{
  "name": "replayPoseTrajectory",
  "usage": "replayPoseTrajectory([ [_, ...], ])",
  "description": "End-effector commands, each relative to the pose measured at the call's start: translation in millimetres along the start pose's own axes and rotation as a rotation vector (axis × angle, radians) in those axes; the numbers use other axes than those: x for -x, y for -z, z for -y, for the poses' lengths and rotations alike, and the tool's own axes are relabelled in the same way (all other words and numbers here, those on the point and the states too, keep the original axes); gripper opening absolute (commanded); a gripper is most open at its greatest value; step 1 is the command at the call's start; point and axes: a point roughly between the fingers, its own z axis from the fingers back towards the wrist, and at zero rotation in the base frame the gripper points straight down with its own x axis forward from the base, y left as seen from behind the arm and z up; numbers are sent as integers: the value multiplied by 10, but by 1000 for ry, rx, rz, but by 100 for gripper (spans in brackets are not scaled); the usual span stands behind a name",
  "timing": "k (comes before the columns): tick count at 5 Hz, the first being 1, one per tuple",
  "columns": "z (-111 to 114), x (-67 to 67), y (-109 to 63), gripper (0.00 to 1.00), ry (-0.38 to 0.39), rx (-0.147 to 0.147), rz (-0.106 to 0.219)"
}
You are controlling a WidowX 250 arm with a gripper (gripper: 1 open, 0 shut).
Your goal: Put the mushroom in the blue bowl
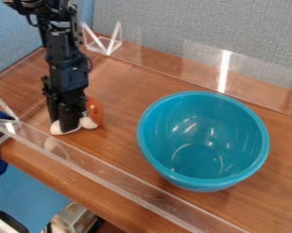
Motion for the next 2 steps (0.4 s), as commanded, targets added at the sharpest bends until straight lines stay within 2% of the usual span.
replayPoseTrajectory([
  [1, 98, -73, -41, 0, 44, -8, 16],
  [2, 129, -80, -37, 0, 50, -4, 14],
])
